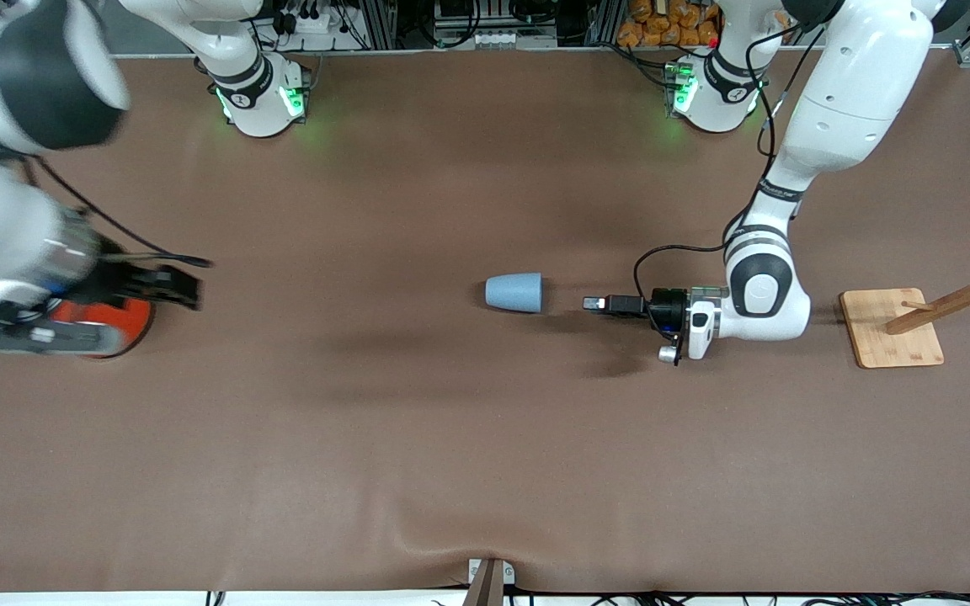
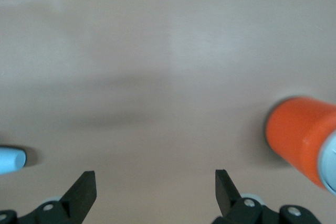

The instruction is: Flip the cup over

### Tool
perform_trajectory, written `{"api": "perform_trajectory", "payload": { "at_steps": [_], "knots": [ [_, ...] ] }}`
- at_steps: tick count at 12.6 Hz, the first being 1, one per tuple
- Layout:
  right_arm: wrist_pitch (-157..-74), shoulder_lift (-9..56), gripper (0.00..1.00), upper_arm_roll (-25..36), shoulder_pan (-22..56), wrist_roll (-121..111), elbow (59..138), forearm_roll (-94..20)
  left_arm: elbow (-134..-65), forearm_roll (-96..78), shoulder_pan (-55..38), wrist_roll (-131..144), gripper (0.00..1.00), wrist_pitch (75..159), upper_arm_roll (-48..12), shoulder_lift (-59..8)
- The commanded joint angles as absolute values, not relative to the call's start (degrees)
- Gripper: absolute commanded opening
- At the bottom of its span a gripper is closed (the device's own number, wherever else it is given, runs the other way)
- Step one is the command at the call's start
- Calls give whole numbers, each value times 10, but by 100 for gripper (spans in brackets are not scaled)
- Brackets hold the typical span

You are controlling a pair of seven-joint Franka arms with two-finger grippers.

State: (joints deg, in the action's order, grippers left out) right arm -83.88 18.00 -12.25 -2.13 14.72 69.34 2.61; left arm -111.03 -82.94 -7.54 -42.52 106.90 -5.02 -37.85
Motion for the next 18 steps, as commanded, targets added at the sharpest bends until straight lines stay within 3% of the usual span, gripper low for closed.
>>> {"api": "perform_trajectory", "payload": {
  "at_steps": [1,5,7,11,18],
  "knots": [
    [-846,60,100,-49,-11,141,813,-25,-1113,-891,-98,-490,100,1076,-49,-400],
    [-877,-45,100,-25,-11,138,926,-26,-1117,-896,-106,-495,88,1080,-49,-404],
    [-882,-43,100,-15,-8,138,924,-24,-1117,-896,-115,-495,76,1093,-49,-403],
    [-875,-13,100,-18,-11,138,875,-23,-1117,-924,-141,-495,74,1111,-49,-404],
    [-870,-10,100,-15,-25,137,875,-19,-1129,-951,-170,-495,68,1120,-49,-404]
  ]
}}
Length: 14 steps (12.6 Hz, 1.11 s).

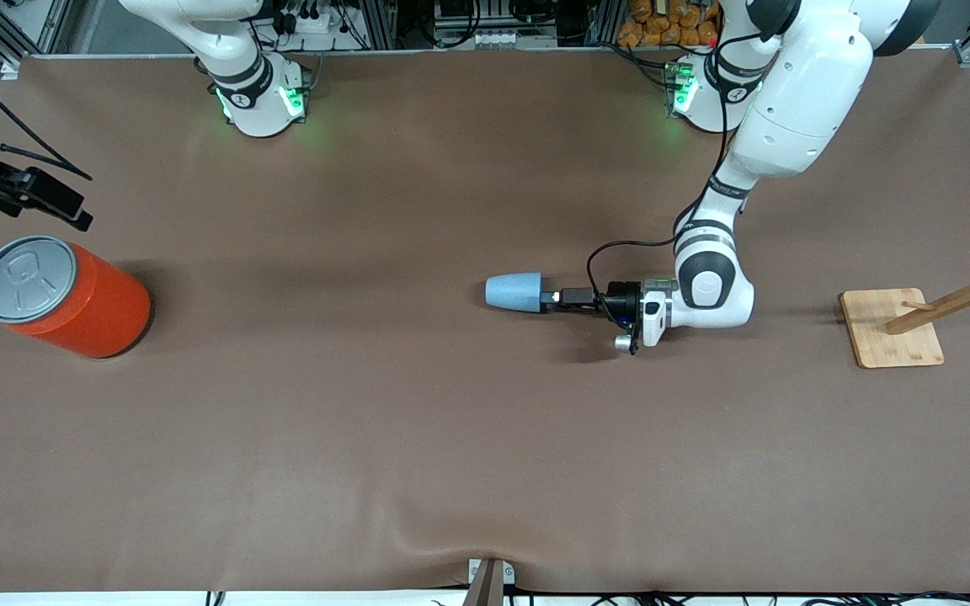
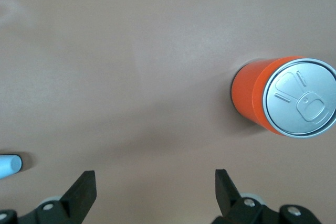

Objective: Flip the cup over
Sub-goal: 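Close the left gripper on the rim of the blue cup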

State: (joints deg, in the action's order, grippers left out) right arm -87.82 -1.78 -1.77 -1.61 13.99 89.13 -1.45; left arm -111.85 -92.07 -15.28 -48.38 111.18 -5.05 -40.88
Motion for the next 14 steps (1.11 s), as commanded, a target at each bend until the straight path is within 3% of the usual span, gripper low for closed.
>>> {"api": "perform_trajectory", "payload": {
  "at_steps": [1,2,4,5,6,14],
  "knots": [
    [-870,-11,100,-15,-24,138,876,-19,-1129,-959,-182,-495,66,1121,-49,-405],
    [-870,-10,100,-16,-22,138,876,-19,-1129,-960,-185,-495,58,1127,-49,-405],
    [-873,-10,100,-16,-21,111,876,-20,-1132,-960,-187,-495,34,1139,-49,-406],
    [-879,-10,100,-15,-23,48,876,-18,-1132,-960,-189,-495,13,1142,-49,-406],
    [-882,-10,100,-15,-25,26,877,-18,-1132,-960,-190,-494,0,1152,-48,-406],
    [-877,-9,100,-15,-27,29,876,-24,-1102,-919,-185,-434,0,1181,-19,-341]
  ]
}}
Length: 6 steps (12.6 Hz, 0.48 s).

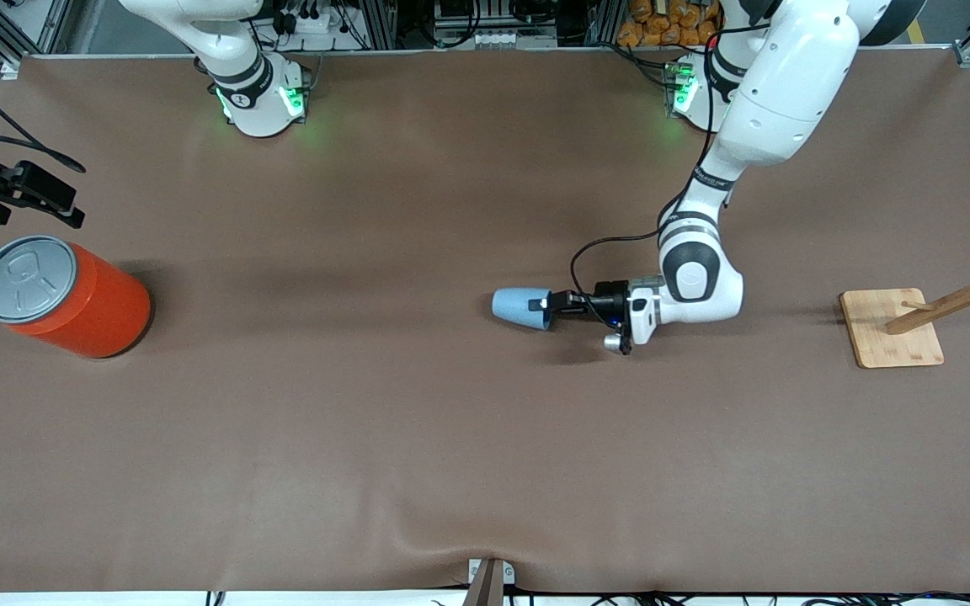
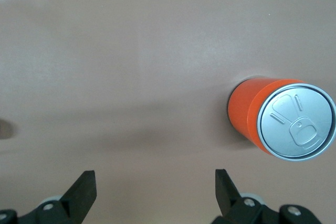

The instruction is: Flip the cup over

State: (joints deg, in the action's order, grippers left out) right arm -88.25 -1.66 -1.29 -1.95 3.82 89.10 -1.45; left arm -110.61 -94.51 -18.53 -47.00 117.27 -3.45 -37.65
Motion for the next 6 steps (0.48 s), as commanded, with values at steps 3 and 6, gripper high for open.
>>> {"api": "perform_trajectory", "payload": {
  "at_steps": [3,6],
  "knots": [
    [-876,-9,100,-15,-27,29,876,-25,-1040,-760,-185,-298,0,1181,24,-323],
    [-876,-9,100,-15,-27,29,876,-26,-999,-568,-175,-191,0,1178,51,-296]
  ]
}}
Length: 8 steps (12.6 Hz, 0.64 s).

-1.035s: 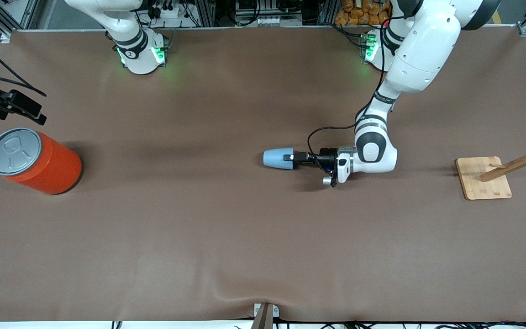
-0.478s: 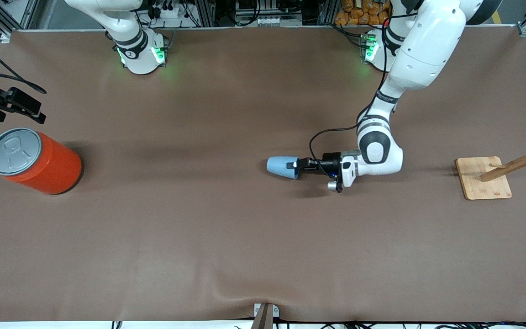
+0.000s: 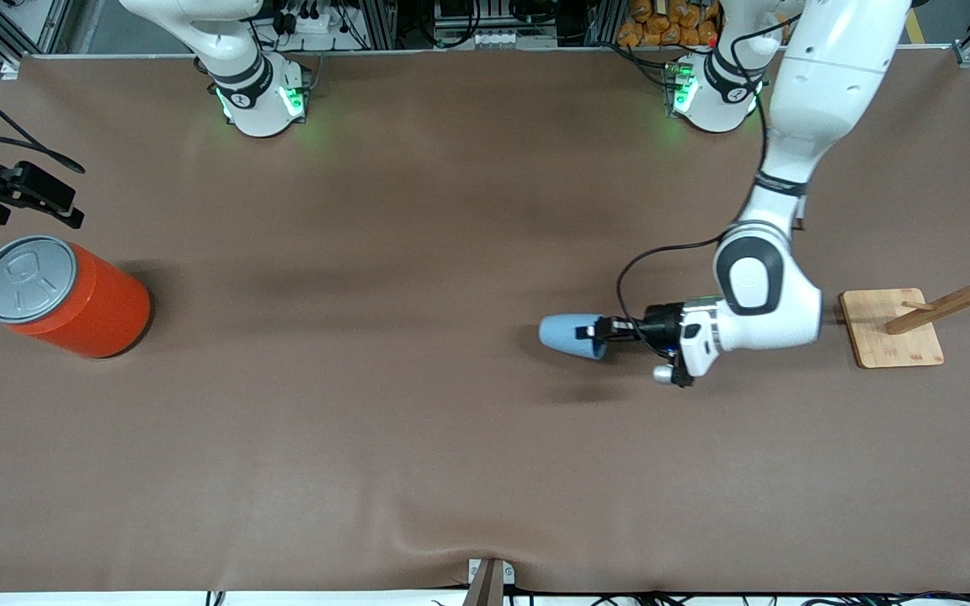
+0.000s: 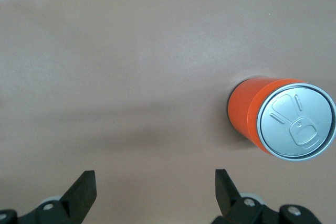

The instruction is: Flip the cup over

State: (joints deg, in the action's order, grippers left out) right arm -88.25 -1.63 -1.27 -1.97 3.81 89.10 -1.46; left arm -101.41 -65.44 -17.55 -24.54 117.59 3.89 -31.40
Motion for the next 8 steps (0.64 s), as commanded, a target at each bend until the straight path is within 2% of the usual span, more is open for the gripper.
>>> {"api": "perform_trajectory", "payload": {
  "at_steps": [1,8],
  "knots": [
    [-875,-9,100,-15,-27,29,876,-26,-999,-506,-173,-165,0,1176,63,-284],
    [-875,-9,100,-15,-27,30,876,-27,-1006,-146,-132,0,0,1178,70,-228]
  ]
}}
